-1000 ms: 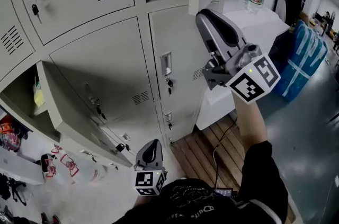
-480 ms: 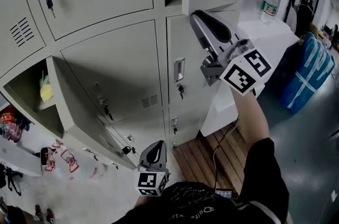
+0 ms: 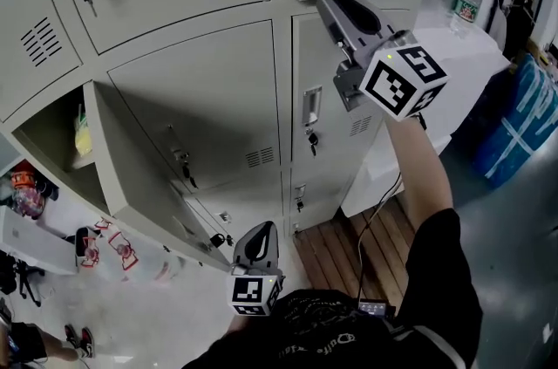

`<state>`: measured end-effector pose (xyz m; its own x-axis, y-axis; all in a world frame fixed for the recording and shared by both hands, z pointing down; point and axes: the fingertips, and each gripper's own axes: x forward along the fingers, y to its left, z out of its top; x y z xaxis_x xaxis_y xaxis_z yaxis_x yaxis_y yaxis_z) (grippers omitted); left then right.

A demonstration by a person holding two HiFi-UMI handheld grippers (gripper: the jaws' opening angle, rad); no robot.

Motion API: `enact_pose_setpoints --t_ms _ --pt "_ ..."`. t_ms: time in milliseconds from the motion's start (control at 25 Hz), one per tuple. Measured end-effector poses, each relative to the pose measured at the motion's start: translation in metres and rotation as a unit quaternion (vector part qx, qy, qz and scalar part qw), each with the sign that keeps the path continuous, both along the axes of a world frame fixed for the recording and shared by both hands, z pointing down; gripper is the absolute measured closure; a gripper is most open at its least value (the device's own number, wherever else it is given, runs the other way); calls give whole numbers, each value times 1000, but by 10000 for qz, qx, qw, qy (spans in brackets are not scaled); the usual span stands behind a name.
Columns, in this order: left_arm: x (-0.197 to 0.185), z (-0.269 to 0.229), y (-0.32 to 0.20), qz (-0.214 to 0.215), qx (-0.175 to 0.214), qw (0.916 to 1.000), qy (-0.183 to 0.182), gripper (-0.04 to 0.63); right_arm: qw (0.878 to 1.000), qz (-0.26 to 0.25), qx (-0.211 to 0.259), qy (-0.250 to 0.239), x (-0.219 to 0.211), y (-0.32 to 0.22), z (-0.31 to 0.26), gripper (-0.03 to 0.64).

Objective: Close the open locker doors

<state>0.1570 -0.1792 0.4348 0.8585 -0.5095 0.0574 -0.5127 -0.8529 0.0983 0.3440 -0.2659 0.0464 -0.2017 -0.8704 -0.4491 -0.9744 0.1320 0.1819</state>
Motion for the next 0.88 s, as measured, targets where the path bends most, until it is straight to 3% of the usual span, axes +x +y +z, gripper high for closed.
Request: enact_pose_setpoints --t_ms 400,880 --pt "-1 1 -4 -112 -9 9999 21 588 9986 374 -371 -88 12 -21 -5 595" --pt "-4 3 5 -127 7 9999 -19 588 9982 319 -434 -263 10 -17 11 597"
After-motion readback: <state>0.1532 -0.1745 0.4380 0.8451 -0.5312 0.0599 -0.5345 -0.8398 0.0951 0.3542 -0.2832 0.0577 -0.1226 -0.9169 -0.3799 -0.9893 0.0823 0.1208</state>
